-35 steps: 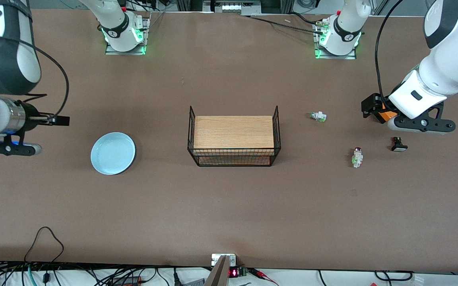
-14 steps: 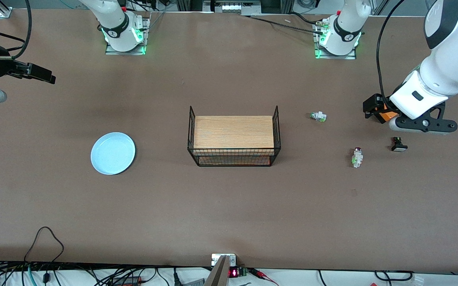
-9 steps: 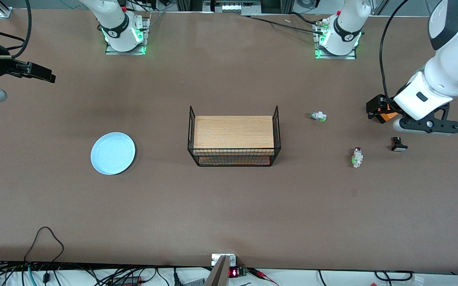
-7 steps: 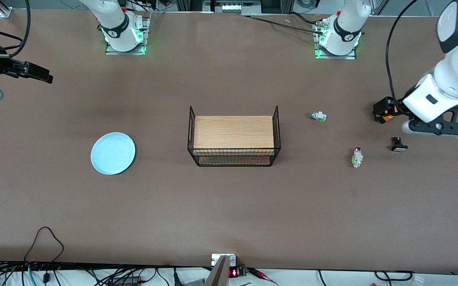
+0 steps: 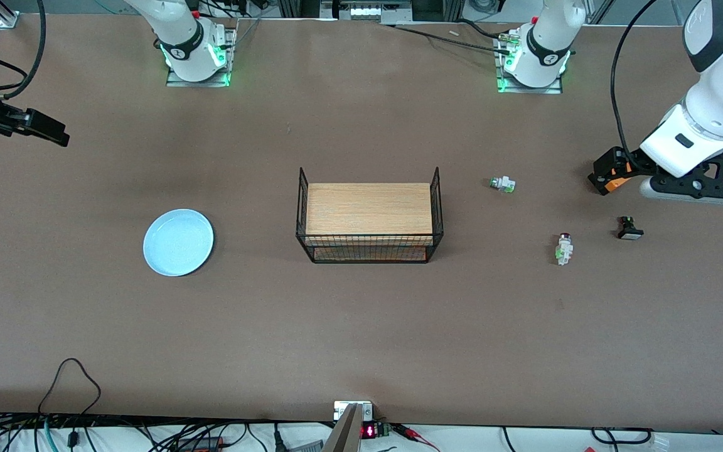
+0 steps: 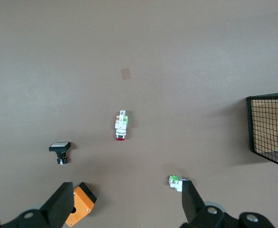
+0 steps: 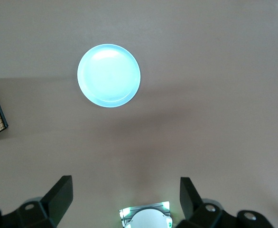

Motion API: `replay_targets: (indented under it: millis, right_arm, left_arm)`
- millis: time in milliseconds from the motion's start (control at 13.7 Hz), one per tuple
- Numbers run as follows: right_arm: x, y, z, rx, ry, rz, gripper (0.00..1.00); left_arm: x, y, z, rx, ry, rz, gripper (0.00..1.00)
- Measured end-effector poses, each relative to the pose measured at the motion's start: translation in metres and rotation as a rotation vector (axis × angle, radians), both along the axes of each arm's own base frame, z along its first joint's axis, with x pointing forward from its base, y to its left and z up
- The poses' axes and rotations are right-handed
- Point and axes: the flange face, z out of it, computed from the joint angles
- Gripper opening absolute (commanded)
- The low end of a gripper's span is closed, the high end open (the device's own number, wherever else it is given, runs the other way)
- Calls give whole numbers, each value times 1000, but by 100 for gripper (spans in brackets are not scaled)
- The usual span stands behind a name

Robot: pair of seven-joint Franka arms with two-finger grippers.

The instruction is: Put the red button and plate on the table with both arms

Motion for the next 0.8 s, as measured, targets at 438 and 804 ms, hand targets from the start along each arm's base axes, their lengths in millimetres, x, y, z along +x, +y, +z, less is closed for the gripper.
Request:
replay_targets:
  millis: [438,804]
  right_arm:
    - [-1,10,-5,36,28,14,100]
    - [-1,11,-5,47,31,16,100]
  left_arm:
    - [-1,2,-2,1,5,4,100]
    - [-1,1,-2,1,5,1,100]
